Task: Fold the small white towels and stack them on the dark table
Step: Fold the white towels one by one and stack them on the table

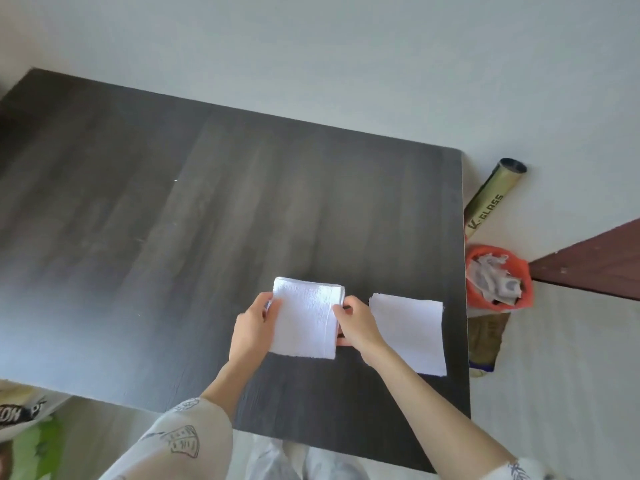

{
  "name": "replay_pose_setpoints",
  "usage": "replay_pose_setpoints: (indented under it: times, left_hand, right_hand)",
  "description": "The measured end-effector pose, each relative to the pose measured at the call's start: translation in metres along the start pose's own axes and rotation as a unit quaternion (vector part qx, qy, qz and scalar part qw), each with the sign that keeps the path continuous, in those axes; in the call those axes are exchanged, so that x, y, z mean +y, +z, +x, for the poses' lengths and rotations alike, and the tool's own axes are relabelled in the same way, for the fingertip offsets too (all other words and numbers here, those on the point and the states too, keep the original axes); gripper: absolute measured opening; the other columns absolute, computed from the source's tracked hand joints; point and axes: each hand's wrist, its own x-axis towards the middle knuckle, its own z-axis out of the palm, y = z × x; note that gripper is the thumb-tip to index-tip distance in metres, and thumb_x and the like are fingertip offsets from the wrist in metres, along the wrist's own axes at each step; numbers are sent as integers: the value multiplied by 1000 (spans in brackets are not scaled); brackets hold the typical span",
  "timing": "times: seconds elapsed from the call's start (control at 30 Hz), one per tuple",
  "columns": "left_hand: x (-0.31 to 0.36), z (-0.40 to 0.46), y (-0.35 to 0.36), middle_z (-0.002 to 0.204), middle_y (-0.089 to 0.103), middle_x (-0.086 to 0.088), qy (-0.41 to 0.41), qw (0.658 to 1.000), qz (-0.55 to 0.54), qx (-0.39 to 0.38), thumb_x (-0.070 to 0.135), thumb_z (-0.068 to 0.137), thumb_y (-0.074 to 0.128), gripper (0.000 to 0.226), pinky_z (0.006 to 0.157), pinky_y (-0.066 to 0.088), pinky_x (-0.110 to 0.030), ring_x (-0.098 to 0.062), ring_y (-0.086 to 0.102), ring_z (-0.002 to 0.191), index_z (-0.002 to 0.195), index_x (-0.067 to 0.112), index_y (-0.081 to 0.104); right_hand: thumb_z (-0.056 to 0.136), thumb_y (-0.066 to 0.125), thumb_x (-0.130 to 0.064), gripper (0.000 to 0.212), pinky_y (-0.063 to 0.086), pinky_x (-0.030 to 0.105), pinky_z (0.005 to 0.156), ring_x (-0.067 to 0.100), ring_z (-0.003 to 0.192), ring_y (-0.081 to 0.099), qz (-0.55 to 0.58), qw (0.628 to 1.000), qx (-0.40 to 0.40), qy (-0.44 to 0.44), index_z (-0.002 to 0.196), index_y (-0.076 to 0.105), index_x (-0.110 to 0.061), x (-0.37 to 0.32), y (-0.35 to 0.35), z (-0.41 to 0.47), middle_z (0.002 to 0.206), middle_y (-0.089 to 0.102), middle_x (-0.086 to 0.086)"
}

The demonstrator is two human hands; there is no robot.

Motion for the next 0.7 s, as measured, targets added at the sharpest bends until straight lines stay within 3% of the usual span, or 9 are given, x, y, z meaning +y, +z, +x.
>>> replay_pose_setpoints:
  times: [0.23,0.33,0.5,0.6,0.7]
  left_hand:
    - [0,13,4,79,58,-4,14,1000,2,-5,33,97,38,25,66,45,-35,-21,52,71,115,23,53]
    - [-4,14,3,83,60,-12,14,1000,16,-13,34,97,37,24,67,49,-41,-29,58,75,113,22,50]
    - [-14,15,-3,79,56,0,-20,996,71,-49,47,94,37,23,69,55,-46,-27,60,74,103,26,42]
    - [-11,12,-15,81,55,3,-28,993,106,-36,46,94,36,32,72,49,-39,-26,57,78,112,20,40]
    - [6,8,-29,87,54,4,37,991,128,11,38,96,36,33,71,36,-34,-25,50,79,122,16,38]
  right_hand:
    - [95,43,-22,16,54,50,78,27,89,61,-66,996,60,-18,96,52,-9,2,10,6,86,57,2]
    - [97,41,-22,14,55,44,78,19,79,56,-98,992,74,-26,95,50,-10,4,14,9,83,55,0]
    - [97,42,-23,13,52,32,69,11,70,52,-128,986,95,-41,96,48,-12,3,16,10,81,53,-2]
    - [95,45,-28,17,56,42,77,18,79,58,-102,988,111,-29,101,49,-12,1,13,2,81,55,-3]
    - [96,44,-29,27,50,34,86,18,92,56,-102,985,133,-33,115,50,-12,-1,2,-17,94,55,-4]
